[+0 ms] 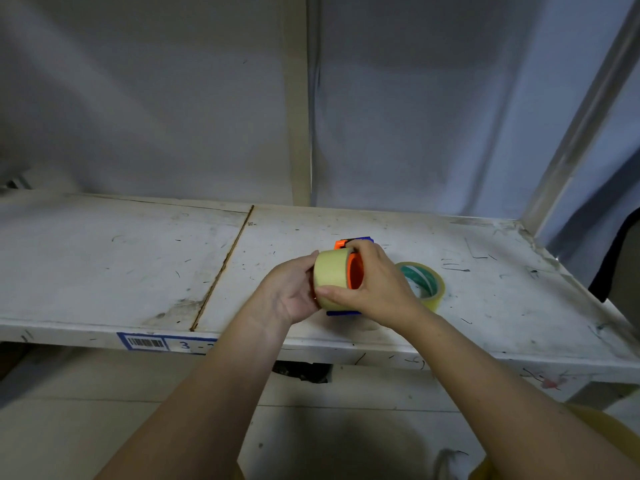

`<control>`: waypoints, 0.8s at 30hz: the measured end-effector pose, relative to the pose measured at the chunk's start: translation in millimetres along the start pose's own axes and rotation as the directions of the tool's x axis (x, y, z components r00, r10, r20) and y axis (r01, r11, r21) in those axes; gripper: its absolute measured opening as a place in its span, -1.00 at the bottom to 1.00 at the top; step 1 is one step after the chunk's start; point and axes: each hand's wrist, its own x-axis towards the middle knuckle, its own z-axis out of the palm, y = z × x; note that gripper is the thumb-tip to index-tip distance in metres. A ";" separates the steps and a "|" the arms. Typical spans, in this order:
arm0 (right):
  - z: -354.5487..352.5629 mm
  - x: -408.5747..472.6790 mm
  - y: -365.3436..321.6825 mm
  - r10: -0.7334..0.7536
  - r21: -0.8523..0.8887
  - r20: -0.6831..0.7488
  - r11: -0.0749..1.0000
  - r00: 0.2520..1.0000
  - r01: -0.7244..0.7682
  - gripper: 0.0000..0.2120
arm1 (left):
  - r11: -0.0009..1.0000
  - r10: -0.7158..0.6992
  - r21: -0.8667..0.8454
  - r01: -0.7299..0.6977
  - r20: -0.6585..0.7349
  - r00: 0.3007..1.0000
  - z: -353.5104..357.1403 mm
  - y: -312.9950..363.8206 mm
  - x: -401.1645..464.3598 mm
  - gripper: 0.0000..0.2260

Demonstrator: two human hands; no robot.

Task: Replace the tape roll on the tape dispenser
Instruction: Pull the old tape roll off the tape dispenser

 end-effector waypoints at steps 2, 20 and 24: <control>-3.6 -1.4 1.2 -0.016 0.004 0.020 1.000 1.000 0.016 -0.21 | 0.997 0.043 0.062 -0.042 -0.020 0.999 -4.1 0.4 0.1 -0.81; -6.1 -8.5 -7.8 -0.099 -0.066 0.009 0.993 0.995 0.099 -0.03 | 0.990 0.047 0.141 -0.031 -0.111 0.993 8.7 11.2 -1.7 -0.64; -10.2 -0.5 -8.4 0.149 0.207 0.158 0.962 0.976 -0.180 -0.21 | 0.958 0.195 0.250 -0.144 -0.192 0.962 11.6 2.8 2.0 -0.75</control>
